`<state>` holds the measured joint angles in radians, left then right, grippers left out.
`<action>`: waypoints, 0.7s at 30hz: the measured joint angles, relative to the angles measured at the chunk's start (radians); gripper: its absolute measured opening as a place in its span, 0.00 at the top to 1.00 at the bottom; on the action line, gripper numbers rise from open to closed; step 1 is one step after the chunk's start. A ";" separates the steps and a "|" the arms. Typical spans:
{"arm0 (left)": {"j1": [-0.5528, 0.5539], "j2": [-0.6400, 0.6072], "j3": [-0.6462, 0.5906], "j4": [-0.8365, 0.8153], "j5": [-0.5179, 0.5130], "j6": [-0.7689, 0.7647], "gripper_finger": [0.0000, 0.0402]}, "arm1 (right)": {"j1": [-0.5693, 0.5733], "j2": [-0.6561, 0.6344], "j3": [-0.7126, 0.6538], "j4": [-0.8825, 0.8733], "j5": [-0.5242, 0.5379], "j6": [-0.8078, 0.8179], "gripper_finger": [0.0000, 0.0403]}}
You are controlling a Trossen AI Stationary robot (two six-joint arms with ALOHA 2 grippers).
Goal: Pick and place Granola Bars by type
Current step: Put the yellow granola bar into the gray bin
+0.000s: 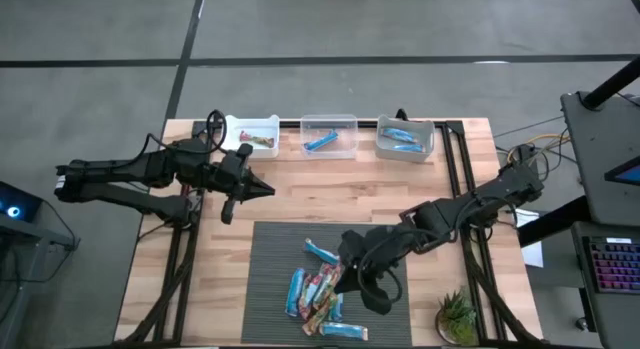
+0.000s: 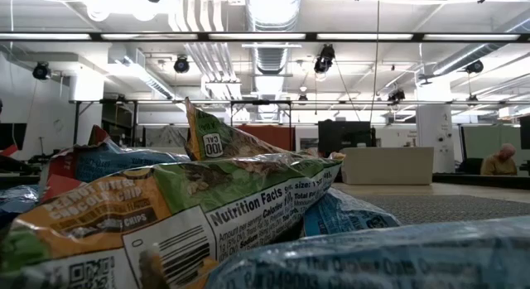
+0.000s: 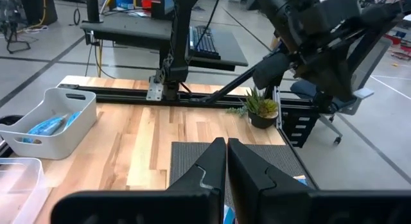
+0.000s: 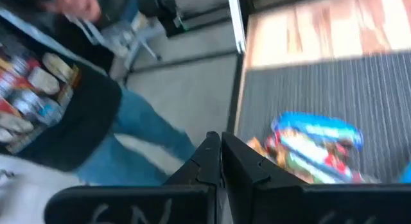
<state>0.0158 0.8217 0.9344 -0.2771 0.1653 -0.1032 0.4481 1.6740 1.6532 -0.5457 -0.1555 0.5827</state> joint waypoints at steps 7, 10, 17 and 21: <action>0.000 -0.014 0.000 -0.012 0.000 0.009 1.00 | 0.039 0.061 0.121 -0.226 0.013 -0.008 0.98; 0.000 -0.015 0.000 -0.012 0.000 0.050 1.00 | 0.075 0.065 0.141 -0.283 0.068 -0.014 0.98; 0.000 -0.015 0.000 -0.011 0.000 0.058 1.00 | 0.162 0.061 0.131 -0.286 0.148 -0.010 0.98; 0.000 -0.015 0.000 -0.011 0.000 0.058 1.00 | 0.193 0.062 0.119 -0.290 0.160 -0.036 0.98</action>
<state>0.0158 0.8066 0.9344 -0.2882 0.1650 -0.0451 0.6409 1.7359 1.7721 -0.8360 0.0041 0.5470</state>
